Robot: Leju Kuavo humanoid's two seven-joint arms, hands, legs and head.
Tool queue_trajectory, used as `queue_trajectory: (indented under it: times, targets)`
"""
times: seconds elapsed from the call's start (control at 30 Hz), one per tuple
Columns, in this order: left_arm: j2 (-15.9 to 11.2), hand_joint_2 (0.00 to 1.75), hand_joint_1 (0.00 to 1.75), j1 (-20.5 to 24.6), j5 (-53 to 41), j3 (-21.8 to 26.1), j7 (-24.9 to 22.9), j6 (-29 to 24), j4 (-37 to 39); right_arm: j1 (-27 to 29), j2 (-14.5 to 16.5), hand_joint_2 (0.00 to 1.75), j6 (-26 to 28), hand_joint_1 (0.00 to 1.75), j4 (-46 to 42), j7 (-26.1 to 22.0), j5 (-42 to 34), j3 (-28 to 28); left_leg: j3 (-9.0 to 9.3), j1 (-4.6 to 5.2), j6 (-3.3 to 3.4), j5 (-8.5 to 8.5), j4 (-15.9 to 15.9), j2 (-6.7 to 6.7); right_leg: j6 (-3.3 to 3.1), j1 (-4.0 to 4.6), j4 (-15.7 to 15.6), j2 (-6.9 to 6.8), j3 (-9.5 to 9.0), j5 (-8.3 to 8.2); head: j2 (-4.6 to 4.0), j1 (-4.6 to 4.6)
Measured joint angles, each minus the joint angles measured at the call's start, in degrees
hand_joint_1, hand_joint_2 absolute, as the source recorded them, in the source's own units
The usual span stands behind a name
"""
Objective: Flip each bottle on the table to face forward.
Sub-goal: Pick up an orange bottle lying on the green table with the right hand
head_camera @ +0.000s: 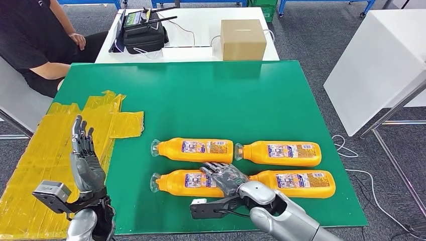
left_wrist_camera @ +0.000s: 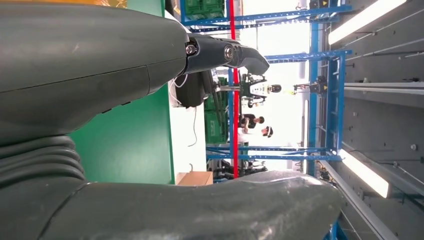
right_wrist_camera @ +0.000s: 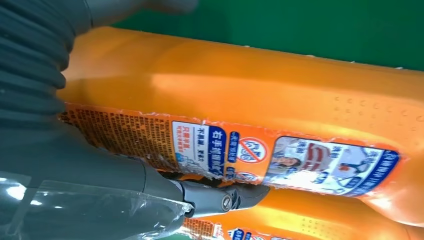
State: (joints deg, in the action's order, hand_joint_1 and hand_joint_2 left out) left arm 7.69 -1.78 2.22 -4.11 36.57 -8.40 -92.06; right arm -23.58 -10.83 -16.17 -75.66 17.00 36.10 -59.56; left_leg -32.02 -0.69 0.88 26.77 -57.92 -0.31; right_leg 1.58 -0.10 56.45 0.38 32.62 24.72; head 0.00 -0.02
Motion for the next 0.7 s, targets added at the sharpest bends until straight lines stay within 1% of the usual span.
queue_trajectory:
  times: [0.3, 0.53, 0.63, 0.7]
  targets:
    - [0.0, 0.00, 0.00, 0.2, 1.1, 0.0, -0.4, 0.0, 0.7, -1.5, -1.0, 1.75, -1.7, 1.75, 0.7, -0.2, -1.9, -1.2, 0.11, 0.01, 0.00, 0.00, 0.0, 0.02, 0.00, -0.01, 0.0, 0.01, -0.08, 0.00, 0.00, 0.01]
    - [0.0, 0.00, 0.00, 0.3, 1.8, 0.0, -0.6, 0.0, 1.1, -1.9, -1.3, 1.75, -1.7, 1.75, 1.0, -0.2, -2.7, -1.9, 0.13, 0.01, 0.00, 0.00, 0.0, 0.02, 0.00, 0.00, 0.0, 0.01, -0.10, 0.00, 0.00, 0.00]
    - [0.0, 0.00, 0.00, 0.5, 2.7, 0.0, -1.2, 0.0, 1.3, -1.7, -1.3, 1.75, -0.4, 1.75, 1.1, -0.1, -4.3, -1.8, 0.14, 0.01, 0.00, 0.00, 0.0, 0.02, 0.00, 0.00, 0.0, 0.01, -0.11, 0.00, 0.00, 0.00]
    - [0.0, 0.00, 0.00, 0.5, 3.8, 0.0, -2.4, 0.1, 1.4, -0.9, -1.4, 1.75, 2.1, 1.75, 1.0, -0.4, -6.8, -1.2, 0.15, 0.01, 0.00, 0.00, 0.0, 0.01, 0.00, 0.00, 0.0, 0.01, -0.12, 0.00, 0.00, 0.00]
